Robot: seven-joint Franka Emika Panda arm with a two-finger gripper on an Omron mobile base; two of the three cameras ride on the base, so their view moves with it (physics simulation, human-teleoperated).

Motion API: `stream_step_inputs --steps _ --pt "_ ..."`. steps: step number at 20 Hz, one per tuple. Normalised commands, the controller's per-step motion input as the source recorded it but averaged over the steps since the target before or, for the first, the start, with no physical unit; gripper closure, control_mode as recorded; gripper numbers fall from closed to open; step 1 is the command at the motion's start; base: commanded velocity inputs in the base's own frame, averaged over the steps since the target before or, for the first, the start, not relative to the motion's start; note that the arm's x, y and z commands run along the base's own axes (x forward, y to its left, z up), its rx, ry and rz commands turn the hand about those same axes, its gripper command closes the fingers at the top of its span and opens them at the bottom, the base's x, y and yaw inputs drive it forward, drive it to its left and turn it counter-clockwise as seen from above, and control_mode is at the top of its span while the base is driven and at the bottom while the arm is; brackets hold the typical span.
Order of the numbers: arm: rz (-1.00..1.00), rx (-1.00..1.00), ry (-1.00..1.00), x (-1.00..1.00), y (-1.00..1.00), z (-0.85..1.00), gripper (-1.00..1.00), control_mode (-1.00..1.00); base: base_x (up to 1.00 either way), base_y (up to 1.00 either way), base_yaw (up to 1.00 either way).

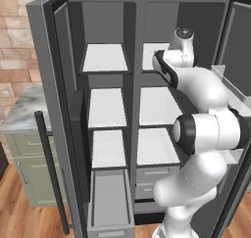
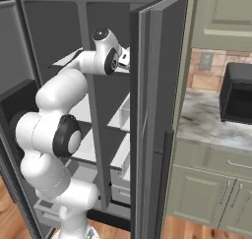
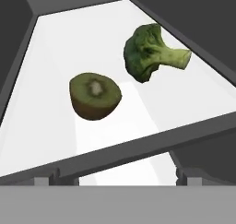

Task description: Take the kiwi and broccoli from the fridge shelf and place them in the freezer drawer to begin freezing them.

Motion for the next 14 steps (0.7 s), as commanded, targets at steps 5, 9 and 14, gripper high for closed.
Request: stream_step_inputs --steps 5,9,14 --pt "0.01 0.01 0.00 0.30 0.00 0.00 -1.00 -1.00 0.00 0.00 0.00" --pt "0.00 0.00 0.00 0.31 0.00 -0.01 -1.00 -1.00 0.00 0.00 0.00" --pt "0.00 0.00 0.00 0.38 0.00 -0.10 -1.00 -1.00 0.00 0.00 0.00"
